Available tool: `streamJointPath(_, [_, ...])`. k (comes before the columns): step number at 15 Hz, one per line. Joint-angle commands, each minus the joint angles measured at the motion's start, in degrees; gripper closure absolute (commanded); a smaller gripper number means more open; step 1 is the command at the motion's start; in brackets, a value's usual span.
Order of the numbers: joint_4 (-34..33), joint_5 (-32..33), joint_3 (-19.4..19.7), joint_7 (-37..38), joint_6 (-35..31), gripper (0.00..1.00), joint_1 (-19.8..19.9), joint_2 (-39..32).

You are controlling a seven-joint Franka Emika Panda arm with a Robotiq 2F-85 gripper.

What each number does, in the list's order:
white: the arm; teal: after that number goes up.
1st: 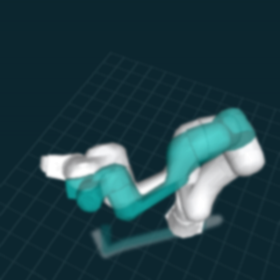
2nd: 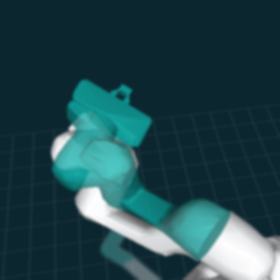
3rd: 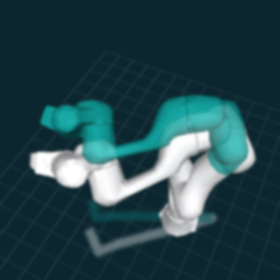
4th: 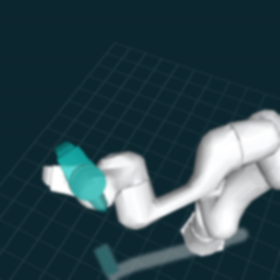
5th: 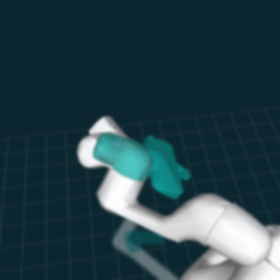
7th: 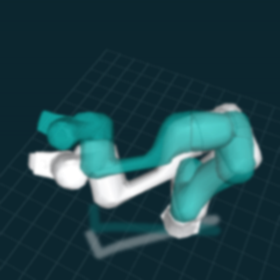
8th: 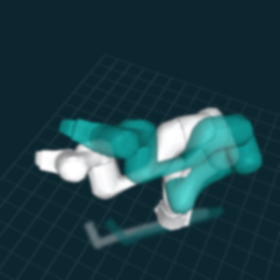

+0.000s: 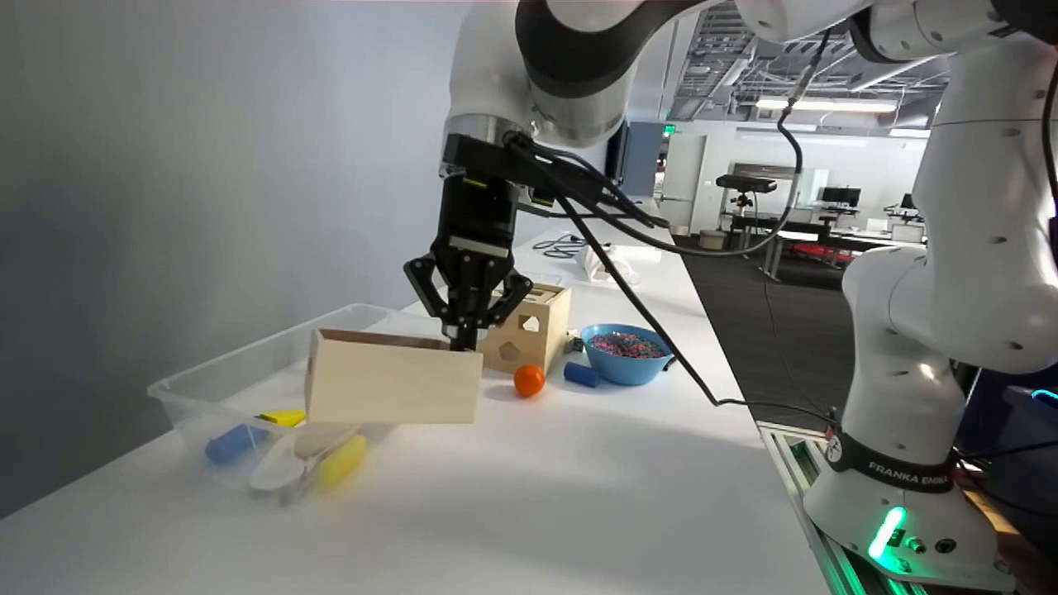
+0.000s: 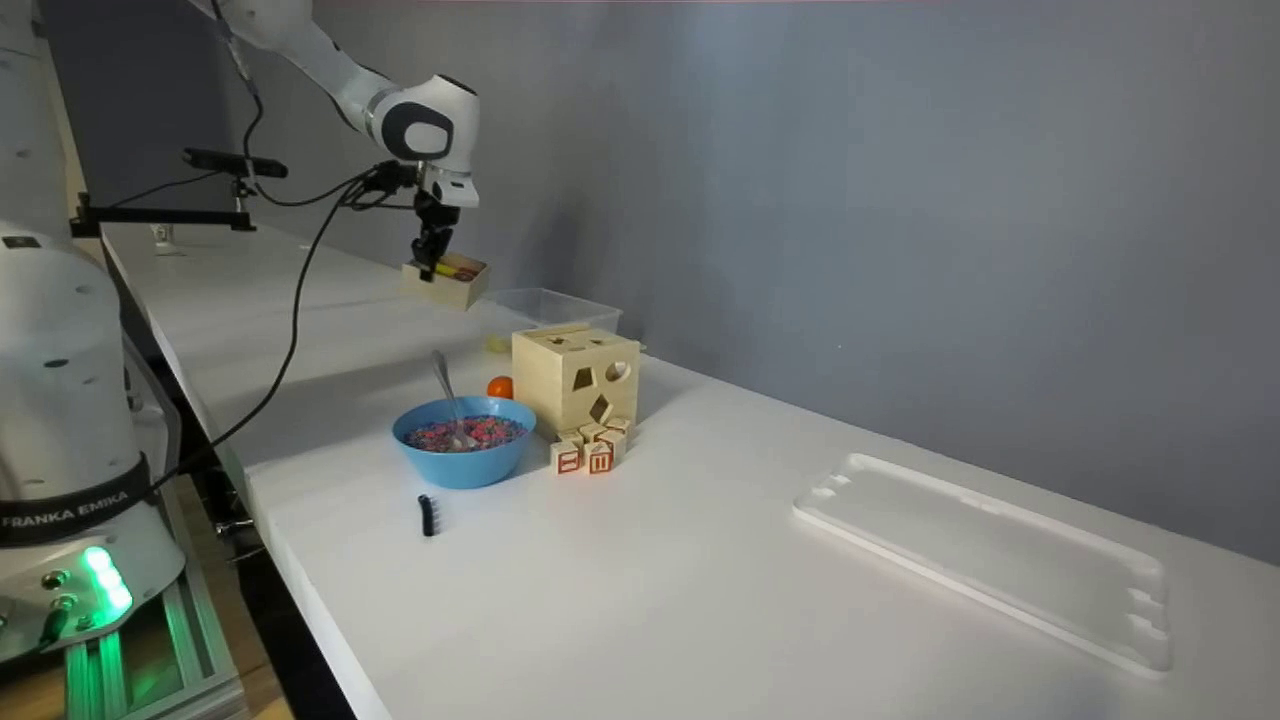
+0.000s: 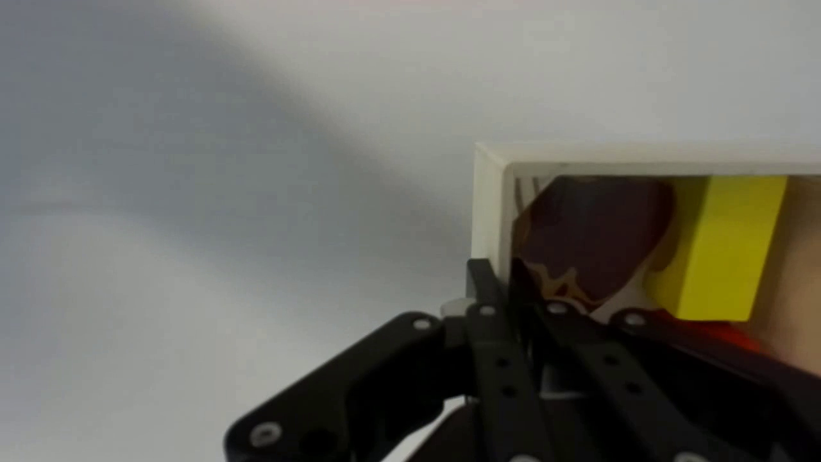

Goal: Pour the coffee pods into the transparent container

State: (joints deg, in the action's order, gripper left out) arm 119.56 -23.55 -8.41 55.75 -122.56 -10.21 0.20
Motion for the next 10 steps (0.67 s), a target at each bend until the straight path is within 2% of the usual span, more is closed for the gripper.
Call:
streamJointPath(1, [2.2,-10.6,1.2,-4.1,-5.1,0.98,2.0,0.7])
streamJointPath(6, [1.4,-21.3,2.7,-8.4,-7.9,0.98,3.9,0.7])
streamJointPath(10, [0.0,-35.7,3.7,-20.6,-8.5,0.98,4.9,-0.6])
